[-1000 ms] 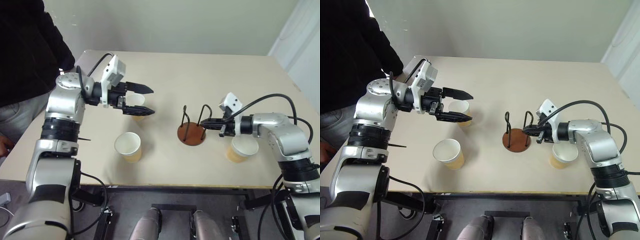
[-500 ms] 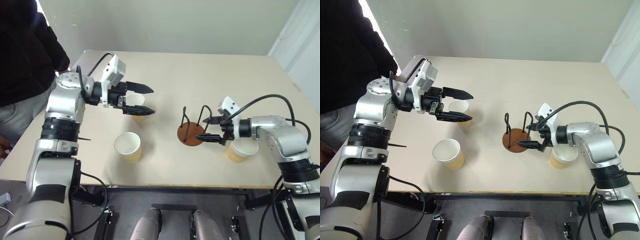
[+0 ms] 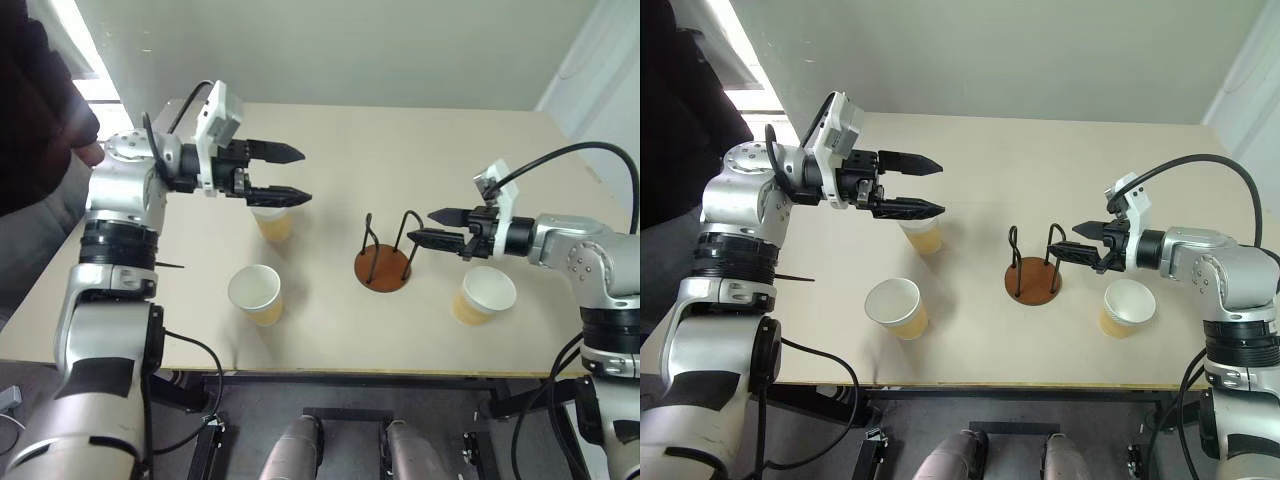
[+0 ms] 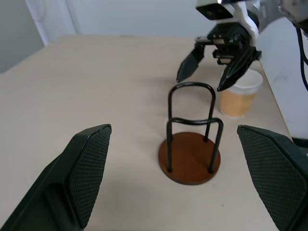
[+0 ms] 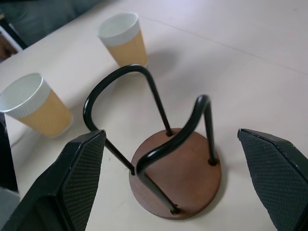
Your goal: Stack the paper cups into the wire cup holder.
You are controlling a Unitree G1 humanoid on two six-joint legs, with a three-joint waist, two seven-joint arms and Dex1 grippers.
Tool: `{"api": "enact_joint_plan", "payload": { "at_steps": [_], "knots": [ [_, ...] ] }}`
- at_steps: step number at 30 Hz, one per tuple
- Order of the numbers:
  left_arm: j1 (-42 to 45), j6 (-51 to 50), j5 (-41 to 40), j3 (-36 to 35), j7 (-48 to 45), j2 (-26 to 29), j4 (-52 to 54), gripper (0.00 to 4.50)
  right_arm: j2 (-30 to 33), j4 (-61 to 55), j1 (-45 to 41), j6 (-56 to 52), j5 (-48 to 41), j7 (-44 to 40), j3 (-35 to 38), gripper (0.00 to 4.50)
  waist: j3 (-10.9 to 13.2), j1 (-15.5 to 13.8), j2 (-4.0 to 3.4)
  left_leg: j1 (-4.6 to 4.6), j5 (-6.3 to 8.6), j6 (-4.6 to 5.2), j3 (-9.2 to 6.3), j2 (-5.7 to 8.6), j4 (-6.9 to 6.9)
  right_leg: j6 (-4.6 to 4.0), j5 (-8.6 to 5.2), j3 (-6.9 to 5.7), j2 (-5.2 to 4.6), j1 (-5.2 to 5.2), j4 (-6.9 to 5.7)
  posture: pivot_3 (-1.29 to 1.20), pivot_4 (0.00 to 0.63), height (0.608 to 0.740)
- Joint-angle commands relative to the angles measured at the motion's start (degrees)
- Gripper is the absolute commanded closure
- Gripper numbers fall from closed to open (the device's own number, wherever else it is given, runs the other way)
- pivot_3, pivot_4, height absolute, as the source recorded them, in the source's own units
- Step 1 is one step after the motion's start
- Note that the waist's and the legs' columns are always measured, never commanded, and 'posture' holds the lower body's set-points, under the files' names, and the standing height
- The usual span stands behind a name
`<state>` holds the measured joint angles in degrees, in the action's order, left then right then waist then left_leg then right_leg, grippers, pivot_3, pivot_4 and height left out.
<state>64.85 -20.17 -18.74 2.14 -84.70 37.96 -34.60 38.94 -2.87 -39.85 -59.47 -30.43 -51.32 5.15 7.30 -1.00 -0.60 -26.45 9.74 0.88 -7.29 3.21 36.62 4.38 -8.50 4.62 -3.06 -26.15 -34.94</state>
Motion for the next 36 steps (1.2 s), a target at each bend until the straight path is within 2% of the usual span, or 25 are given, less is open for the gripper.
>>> {"api": "enact_joint_plan", "payload": {
  "at_steps": [1, 5, 11, 16, 24, 28, 34, 36],
  "knots": [
    [2.11, 0.62, -0.44, -1.96, 0.31, 0.71, -0.27, 0.00, 0.86, -2.64, -1.72, -0.63, -2.49, 0.95, 2.95, 0.04, 0.00, 0.00, 0.00, 0.00, 0.00, 0.00, 0.00, 0.00, 0.00, 0.00, 0.00, 0.00, 0.00, 0.00, 0.00, 0.00, 0.150, 0.740],
    [2.66, 0.75, -0.07, -1.80, -0.38, 1.56, -1.02, 0.00, 2.52, -4.03, -2.17, -1.70, -4.36, 0.49, 3.59, 0.04, 0.00, -0.02, 0.00, 0.00, 0.00, 0.00, 0.00, 0.00, 0.00, 0.01, 0.00, 0.00, 0.01, 0.00, 0.00, 0.00, 0.150, 0.740],
    [2.35, -1.78, -1.03, -1.53, -3.24, 3.13, 0.27, 0.00, 12.01, -7.28, -0.86, -2.24, -6.86, -4.05, 4.31, 0.04, 0.00, -0.25, 0.00, -0.25, 0.00, 0.00, -0.01, 0.03, 0.00, 0.05, -0.06, -0.01, -0.01, -0.17, 0.03, 0.00, 0.150, 0.740],
    [1.32, -0.13, 0.80, -0.40, -4.63, 4.52, -0.14, 0.00, 15.75, -8.16, -0.61, -2.01, -7.82, -4.89, 4.32, 0.04, 0.00, -0.25, 0.00, -0.40, 0.01, 0.00, -0.01, 0.03, 0.06, 0.06, -0.07, -0.01, -0.01, -0.29, 0.00, 0.00, 0.150, 0.740],
    [1.58, 18.72, 12.91, 4.09, 0.63, 7.27, -4.64, 0.00, 16.11, -8.50, -0.26, -1.24, -8.28, -4.10, 3.86, 0.04, 0.00, 0.08, 0.00, -0.48, -0.06, 0.10, 0.00, 0.02, 0.12, 0.17, -0.03, 0.02, 0.01, -0.38, -0.02, 0.00, 0.150, 0.740],
    [-1.34, 31.68, 23.14, 10.00, 3.99, 10.45, -2.56, 0.00, 16.04, -8.10, -0.72, -0.49, -7.89, -4.27, 3.15, 0.04, 0.00, 0.06, 0.00, -0.53, -0.04, 0.14, 0.00, 0.04, 0.23, 0.19, -0.02, 0.04, 0.00, -0.37, 0.00, 0.00, 0.150, 0.740],
    [-1.00, 36.92, 27.17, 12.32, 7.65, 8.87, -2.35, 0.00, 16.66, -8.21, -1.53, 2.83, -7.19, -6.47, 1.67, 0.04, 0.00, -0.18, 0.00, -0.55, -0.05, 0.14, -0.04, 0.06, 0.31, 0.15, 0.00, 0.00, 0.01, -0.37, -0.07, 0.00, 0.150, 0.740],
    [-2.14, 34.15, 25.33, 11.96, 5.83, 7.80, -0.18, 0.00, 17.15, -9.86, -1.79, 5.51, -7.31, -8.09, 1.84, 0.04, 0.00, -0.17, 0.00, -0.56, -0.05, 0.14, -0.03, 0.07, 0.33, 0.13, 0.02, 0.01, 0.00, -0.37, -0.06, 0.00, 0.150, 0.740]
  ]
}}
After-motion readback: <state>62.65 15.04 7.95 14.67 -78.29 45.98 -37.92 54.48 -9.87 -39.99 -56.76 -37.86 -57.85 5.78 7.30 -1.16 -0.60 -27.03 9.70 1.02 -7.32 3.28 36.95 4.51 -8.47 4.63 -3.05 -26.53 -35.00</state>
